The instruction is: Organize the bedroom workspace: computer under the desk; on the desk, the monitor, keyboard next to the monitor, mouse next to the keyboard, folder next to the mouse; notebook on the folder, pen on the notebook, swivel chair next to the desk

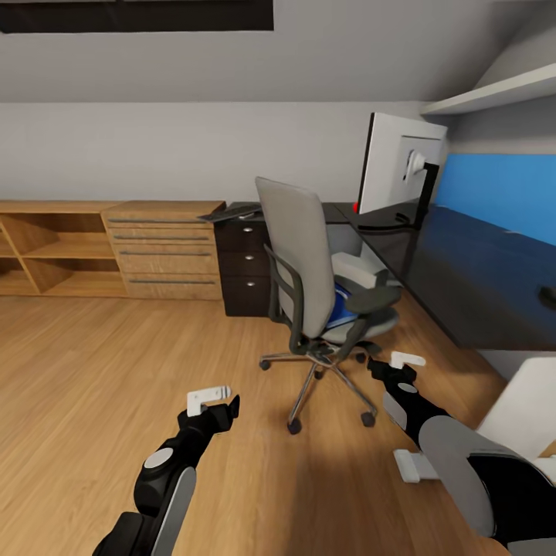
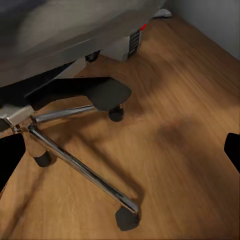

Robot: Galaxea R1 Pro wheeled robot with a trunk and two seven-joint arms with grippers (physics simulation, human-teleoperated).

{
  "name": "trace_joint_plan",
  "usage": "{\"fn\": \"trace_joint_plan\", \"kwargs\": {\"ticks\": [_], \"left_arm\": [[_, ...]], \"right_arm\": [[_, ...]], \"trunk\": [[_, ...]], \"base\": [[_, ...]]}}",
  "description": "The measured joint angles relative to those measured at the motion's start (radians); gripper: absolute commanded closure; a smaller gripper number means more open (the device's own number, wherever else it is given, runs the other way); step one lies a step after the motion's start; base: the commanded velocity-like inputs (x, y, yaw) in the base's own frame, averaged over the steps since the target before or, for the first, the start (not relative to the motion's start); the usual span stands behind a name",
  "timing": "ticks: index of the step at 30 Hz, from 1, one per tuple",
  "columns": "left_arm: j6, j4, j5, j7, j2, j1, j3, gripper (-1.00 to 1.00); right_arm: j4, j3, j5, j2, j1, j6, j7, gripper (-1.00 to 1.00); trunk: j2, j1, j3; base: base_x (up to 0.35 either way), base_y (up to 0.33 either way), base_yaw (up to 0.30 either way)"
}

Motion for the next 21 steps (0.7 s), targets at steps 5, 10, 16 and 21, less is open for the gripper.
{"fn": "trace_joint_plan", "kwargs": {"ticks": [5, 10, 16, 21], "left_arm": [[0.0, 0.001, 0.0, 0.001, 0.001, 0.0, 0.0, -1.0], [0.001, 0.001, 0.0, 0.0, 0.001, 0.0, 0.0, -1.0], [0.001, 0.002, 0.0, 0.001, 0.001, 0.0, 0.0, -1.0], [0.002, 0.002, 0.0, 0.001, 0.001, 0.0, 0.003, -1.0]], "right_arm": [[0.0, 0.0, 0.0, 0.0, 0.0, -0.008, 0.0, -1.0], [0.0, 0.0, -0.001, 0.0, 0.0, -0.013, -0.001, -1.0], [0.0, 0.0, 0.0, 0.0, 0.0, -0.014, -0.002, -1.0], [-0.001, 0.0, 0.0, -0.001, 0.0, -0.014, -0.002, -1.0]], "trunk": [[0.0, 0.0, 0.0], [0.0, 0.0, 0.0], [0.0, 0.001, 0.0], [0.0, 0.001, 0.0]], "base": [[0.239, -0.048, 0.0], [0.046, -0.009, 0.0], [0.008, -0.154, 0.0], [0.001, -0.076, 0.0]]}}
